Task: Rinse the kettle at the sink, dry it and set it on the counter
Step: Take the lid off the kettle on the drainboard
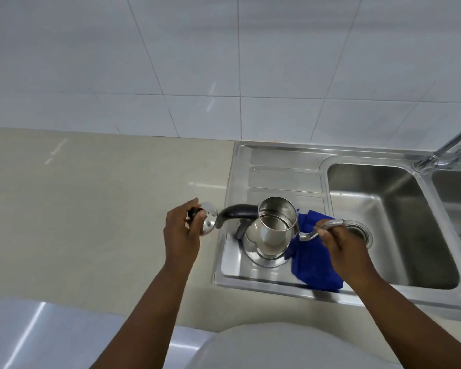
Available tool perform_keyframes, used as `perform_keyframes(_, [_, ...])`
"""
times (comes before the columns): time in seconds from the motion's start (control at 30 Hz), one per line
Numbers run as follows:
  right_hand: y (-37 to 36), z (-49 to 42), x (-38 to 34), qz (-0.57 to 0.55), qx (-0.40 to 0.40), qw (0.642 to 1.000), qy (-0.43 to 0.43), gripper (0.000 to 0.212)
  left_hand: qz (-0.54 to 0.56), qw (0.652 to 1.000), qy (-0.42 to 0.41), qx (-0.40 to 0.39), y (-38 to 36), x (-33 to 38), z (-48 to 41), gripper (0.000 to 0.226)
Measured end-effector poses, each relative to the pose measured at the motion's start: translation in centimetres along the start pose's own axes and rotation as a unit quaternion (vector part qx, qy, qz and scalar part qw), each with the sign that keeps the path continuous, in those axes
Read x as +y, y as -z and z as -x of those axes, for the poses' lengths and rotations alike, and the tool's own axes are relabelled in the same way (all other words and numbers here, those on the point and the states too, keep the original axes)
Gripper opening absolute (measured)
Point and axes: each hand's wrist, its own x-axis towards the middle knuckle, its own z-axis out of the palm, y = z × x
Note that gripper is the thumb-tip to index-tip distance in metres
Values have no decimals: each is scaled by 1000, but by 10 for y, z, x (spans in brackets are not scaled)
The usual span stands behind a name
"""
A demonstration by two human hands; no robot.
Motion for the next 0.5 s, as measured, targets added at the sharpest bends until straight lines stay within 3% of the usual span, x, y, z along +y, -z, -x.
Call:
perform_keyframes(0.1, [0,-1,0,8,10,1000,13,41,-60,996,49,-31,20,-45,11,29])
perform_keyframes(0.27, [-1,-1,-2,19,24,999,45,20,-107,991,44,-73,35,-75,24,20])
perform_keyframes(0.5, [-3,-2,3,29,38,998,42,20,-158,980,67,-105,40,-93,14,33])
